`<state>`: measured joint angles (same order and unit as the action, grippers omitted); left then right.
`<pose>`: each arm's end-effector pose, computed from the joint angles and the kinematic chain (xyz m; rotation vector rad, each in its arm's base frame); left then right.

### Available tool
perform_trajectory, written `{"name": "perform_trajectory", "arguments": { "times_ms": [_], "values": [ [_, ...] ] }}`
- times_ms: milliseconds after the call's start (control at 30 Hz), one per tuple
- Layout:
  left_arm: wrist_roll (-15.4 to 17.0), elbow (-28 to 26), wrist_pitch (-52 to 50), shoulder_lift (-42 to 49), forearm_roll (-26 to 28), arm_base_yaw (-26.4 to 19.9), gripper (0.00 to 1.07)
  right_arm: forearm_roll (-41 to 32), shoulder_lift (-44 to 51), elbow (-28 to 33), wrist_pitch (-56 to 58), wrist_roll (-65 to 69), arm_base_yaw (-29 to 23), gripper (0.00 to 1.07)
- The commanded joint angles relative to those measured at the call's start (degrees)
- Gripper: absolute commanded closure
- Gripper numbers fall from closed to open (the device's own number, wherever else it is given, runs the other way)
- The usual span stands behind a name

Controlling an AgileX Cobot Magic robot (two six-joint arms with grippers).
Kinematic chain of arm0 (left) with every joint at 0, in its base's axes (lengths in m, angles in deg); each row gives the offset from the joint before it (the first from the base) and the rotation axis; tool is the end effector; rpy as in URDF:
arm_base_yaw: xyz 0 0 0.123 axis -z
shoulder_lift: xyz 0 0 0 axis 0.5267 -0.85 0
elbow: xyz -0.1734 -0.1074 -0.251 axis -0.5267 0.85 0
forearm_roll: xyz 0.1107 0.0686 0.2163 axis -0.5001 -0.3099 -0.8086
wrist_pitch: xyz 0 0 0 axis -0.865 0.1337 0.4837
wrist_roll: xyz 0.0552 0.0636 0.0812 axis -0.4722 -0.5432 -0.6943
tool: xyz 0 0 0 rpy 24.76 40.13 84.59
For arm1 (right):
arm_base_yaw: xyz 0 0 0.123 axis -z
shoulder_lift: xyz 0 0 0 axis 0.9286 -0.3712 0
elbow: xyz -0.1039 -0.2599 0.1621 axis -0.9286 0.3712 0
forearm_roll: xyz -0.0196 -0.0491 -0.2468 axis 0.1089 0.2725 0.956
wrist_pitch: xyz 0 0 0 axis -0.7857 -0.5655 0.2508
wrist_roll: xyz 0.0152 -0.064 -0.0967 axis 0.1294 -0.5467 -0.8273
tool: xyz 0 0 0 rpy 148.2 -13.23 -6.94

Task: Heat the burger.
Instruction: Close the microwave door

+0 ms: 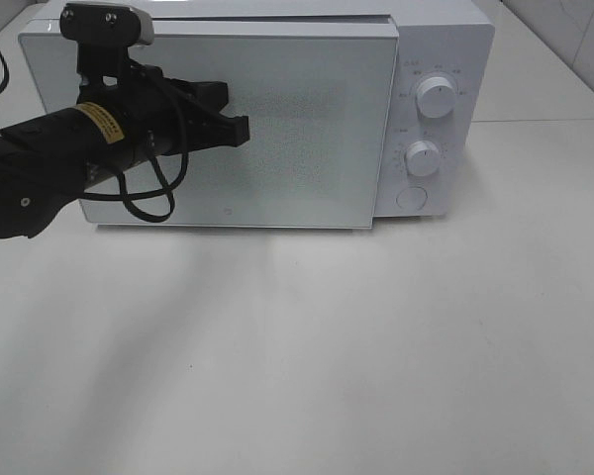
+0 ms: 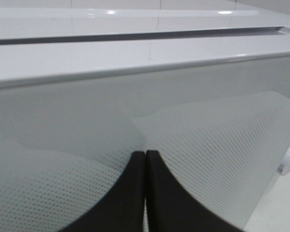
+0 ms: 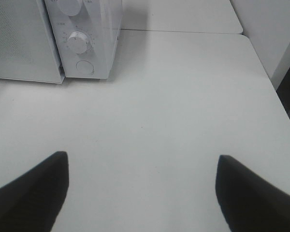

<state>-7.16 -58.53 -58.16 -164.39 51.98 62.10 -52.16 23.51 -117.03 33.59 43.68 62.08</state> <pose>0.3576 -0.2144 0.2173 0.3944 1.7056 -0.5031 -0.0146 -0.0127 0.2729 -0.0332 1.9555 -0.0154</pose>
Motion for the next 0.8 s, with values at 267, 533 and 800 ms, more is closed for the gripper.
{"name": "perform_trajectory", "arguments": {
  "times_ms": [267,533,800],
  "values": [
    [-0.17,-7.39,1.55,-3.27,3.67,1.83,1.07,0.17,1.95,0.06,-0.69,0.29,0.34,0.32],
    [0.29,-11.23,3.27,-5.44,3.78,1.83,1.07,0.17,1.95,0.06,-0.69,0.29,0.34,0.32],
    [-0.4,-16.27,5.67,-7.91,4.13,4.35,1.07,0.17,1.95,0.06,-0.69,0.29,0.34,0.32]
  ]
}}
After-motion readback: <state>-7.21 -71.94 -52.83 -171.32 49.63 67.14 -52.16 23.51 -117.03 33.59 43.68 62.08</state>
